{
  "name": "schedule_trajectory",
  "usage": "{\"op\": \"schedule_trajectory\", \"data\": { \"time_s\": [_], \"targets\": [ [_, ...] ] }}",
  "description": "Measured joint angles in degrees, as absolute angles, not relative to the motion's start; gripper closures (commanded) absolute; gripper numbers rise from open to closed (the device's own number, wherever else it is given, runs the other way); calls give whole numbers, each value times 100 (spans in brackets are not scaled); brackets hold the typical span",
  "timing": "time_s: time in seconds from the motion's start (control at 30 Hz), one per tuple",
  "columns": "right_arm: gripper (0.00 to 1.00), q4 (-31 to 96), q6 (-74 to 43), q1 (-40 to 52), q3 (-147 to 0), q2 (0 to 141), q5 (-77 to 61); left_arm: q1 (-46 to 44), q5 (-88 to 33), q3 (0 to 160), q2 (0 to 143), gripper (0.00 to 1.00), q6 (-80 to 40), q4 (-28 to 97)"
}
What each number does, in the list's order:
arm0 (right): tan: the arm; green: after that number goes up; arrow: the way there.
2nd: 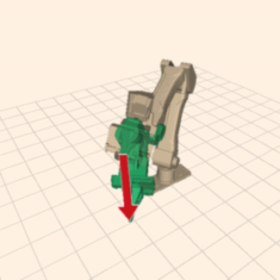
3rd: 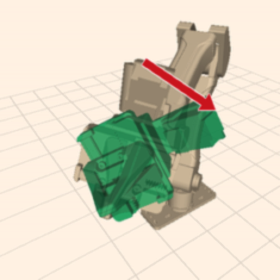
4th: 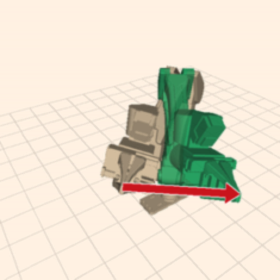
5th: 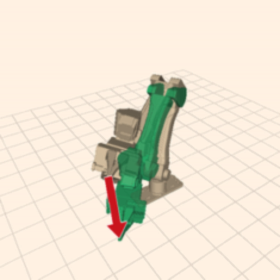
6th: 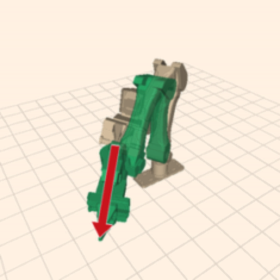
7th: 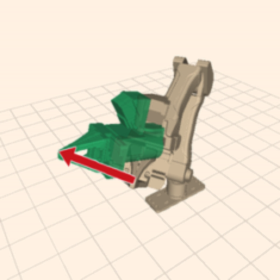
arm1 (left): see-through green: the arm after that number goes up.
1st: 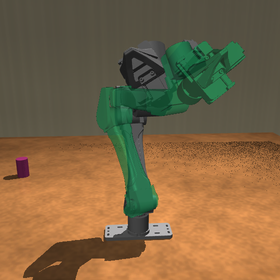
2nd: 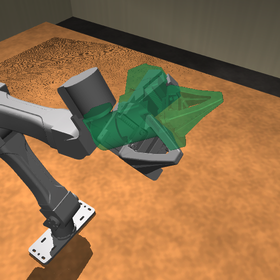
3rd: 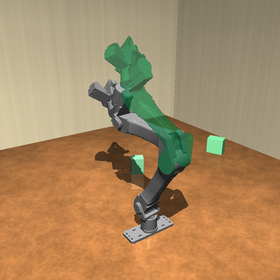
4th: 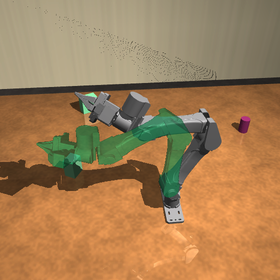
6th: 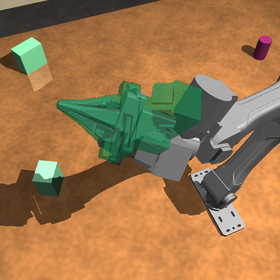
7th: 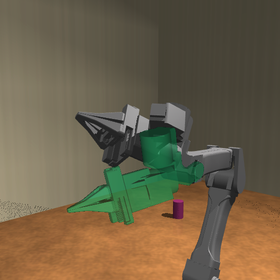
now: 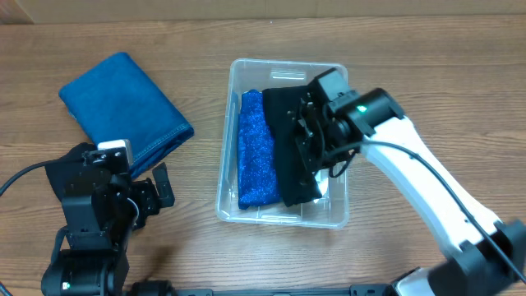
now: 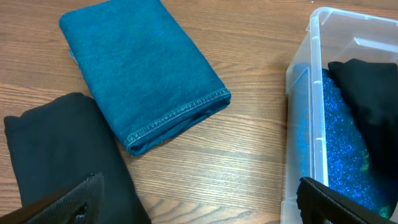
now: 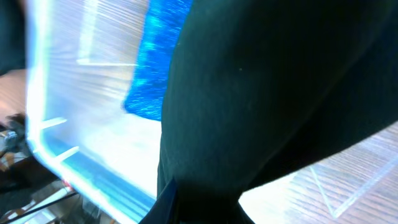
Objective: Pack container
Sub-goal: 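Place the second black cloth into the bin's right side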
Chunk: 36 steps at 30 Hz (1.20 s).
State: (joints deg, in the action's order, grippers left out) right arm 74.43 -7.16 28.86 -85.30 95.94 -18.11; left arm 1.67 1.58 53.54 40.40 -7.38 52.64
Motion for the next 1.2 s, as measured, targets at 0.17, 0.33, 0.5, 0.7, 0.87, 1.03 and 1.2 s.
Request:
{"op": "schedule_trajectory", "data": {
  "time_s": [0.17, 0.33, 0.5, 0.7, 0.87, 1.03, 1.2],
  "targets": [
    [96, 7592, -812, 2952, -8510, 9977, -1761, 167, 158, 5354, 4040, 0, -738, 5264],
    [96, 7712, -1201, 3046, -8436, 9977, -1509, 167, 158, 5354, 4040, 0, -738, 5264],
    [57, 7323, -1780, 3046, -7776, 9977, -744, 167, 158, 5354, 4040, 0, -738, 5269],
    [65, 6956, -1900, 3046, -7627, 9977, 263, 167, 158, 5354, 4040, 0, -738, 5271],
    [92, 6851, -1737, 3046, -7706, 9977, 604, 167, 158, 5354, 4040, 0, -738, 5271],
    [96, 6401, -1507, 3046, -7946, 9948, 445, 167, 158, 5354, 4040, 0, -738, 5273],
    [96, 5798, -1315, 3048, -7977, 10169, 69, 167, 158, 5354, 4040, 0, -738, 5273]
  ]
}}
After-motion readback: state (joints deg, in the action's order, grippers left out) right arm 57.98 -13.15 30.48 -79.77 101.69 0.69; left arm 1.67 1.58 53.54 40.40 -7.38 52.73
